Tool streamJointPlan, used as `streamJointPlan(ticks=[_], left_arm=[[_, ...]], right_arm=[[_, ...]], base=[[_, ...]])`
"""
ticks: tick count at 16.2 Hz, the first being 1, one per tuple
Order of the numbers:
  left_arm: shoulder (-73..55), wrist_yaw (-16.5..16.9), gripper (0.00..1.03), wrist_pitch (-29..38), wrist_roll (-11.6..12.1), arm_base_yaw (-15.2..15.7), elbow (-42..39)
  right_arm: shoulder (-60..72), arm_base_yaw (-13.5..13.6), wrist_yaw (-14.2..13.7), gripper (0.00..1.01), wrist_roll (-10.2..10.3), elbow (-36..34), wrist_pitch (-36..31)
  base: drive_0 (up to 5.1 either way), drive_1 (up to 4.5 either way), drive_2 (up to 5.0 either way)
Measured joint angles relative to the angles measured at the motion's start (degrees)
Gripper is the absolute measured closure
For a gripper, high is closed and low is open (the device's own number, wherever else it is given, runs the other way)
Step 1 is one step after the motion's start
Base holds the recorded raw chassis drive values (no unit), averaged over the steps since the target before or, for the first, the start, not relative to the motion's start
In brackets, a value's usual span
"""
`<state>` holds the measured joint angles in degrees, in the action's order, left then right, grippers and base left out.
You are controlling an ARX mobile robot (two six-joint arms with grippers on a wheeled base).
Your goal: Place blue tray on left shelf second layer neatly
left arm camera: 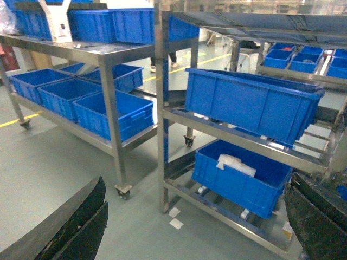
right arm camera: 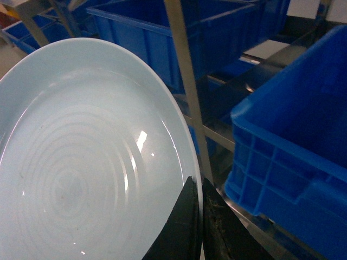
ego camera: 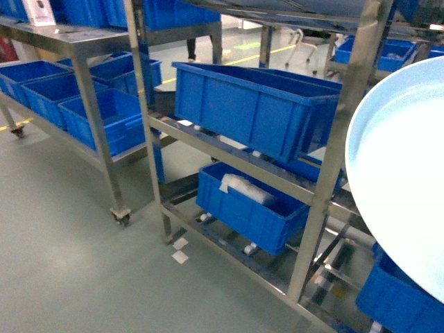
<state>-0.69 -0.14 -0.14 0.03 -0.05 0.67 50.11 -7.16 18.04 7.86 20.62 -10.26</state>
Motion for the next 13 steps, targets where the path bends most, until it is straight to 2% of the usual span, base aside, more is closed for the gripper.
streamJointPlan(ticks=[13], left_arm=[[0.0, 0.09, 0.05, -0.04, 0.0, 0.0, 0.0]], right_arm=[[0.04, -0.02, -0.02, 0.99, 0.0, 0.0, 0.17]], base=[[-1.6, -1.63, -1.6]])
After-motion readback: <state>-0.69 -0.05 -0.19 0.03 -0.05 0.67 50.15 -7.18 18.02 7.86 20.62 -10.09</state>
